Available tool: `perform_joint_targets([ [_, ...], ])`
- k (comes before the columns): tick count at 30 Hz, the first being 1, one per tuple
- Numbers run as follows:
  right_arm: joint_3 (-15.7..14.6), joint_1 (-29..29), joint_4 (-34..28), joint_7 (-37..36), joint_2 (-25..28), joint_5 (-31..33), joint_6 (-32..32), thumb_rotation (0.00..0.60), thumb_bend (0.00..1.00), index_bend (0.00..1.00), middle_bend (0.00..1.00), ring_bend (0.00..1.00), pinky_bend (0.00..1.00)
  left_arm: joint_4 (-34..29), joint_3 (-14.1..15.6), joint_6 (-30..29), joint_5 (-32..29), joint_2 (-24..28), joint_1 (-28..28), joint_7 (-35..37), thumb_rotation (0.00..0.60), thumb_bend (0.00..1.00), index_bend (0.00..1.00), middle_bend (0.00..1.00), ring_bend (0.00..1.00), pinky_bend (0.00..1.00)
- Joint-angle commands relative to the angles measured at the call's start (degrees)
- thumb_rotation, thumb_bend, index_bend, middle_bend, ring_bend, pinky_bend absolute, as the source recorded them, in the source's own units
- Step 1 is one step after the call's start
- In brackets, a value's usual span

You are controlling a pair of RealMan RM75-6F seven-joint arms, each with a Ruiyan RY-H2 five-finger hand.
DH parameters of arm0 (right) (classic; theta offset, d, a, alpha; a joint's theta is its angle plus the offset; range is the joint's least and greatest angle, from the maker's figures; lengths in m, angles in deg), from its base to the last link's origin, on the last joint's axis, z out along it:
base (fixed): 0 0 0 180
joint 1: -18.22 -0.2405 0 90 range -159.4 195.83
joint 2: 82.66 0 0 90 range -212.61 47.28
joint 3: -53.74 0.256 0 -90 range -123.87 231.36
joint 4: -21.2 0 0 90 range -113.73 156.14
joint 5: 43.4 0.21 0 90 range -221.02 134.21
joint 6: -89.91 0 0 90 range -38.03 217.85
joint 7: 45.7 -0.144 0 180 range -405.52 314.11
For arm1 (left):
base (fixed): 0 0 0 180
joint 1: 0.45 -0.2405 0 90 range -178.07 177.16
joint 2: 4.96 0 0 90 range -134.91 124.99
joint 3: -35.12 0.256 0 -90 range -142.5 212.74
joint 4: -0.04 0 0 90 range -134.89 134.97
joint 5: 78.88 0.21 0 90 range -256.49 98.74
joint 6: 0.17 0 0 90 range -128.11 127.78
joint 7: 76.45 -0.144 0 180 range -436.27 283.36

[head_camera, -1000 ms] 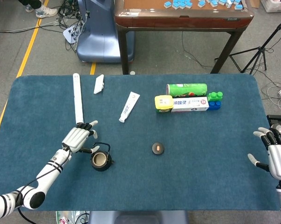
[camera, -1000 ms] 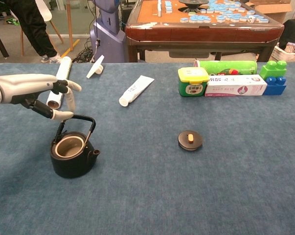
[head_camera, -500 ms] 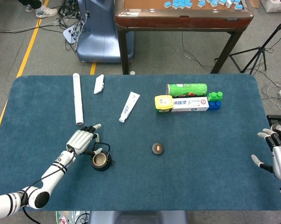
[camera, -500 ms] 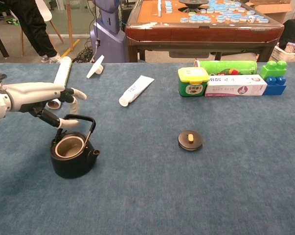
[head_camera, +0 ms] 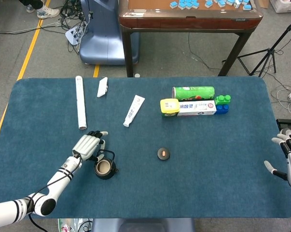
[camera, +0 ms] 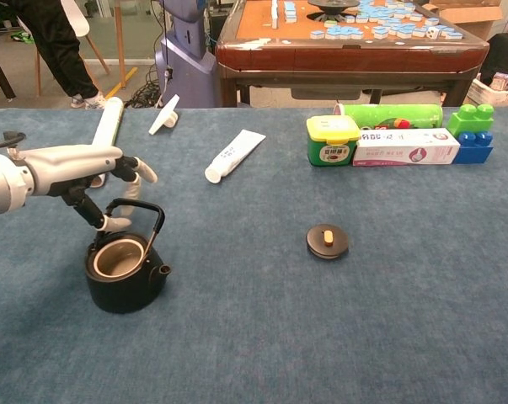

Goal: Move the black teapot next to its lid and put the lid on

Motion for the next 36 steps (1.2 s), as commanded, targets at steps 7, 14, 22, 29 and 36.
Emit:
perform_joint_targets([
  [7,0.2,0.1,-0.3,0.2,0.0,-0.2,-0.3,0.6,0.19,0.29,0.24,0.15,0.25,0.1,-0.6,-3.4,3.1,-0.1,-1.7,4.9,0.6,0.31,0.69,0.22,0.16,0.11],
  [14,0.3,-0.2,-0.8,0.9,0.0,-0.5,-0.2,0.6,0.19,0.29,0.24,0.15,0.25,-1.4,-0.6,-7.5,7.7,1.5,-4.8,13.6,0.6,0.35,0.73,0.27,0.2,0.11],
  [22,0.3,-0.2,-1.2,1.5,-0.3,-0.6,-0.1,0.6,0.19,0.29,0.24,0.15,0.25,-2.9,-0.3,-9.7,12.9,3.9,-6.4,20.7,0.6,0.36,0.74,0.29,0.21,0.11],
  [29,0.2,-0.2,-1.1,1.4,-0.4,-0.8,-0.2,0.6,0.19,0.29,0.24,0.15,0.25,-5.2,-1.1,-10.0,14.7,5.1,-5.9,22.9,0.6,0.36,0.73,0.29,0.21,0.11],
  [36,-0.1,0.1,-1.1,1.1,-0.3,-1.2,-0.3,0.6,0.19,0.29,0.24,0.15,0.25,-6.9,-2.8,-9.1,14.0,4.3,-4.1,21.4,0.6,0.36,0.73,0.29,0.21,0.11],
])
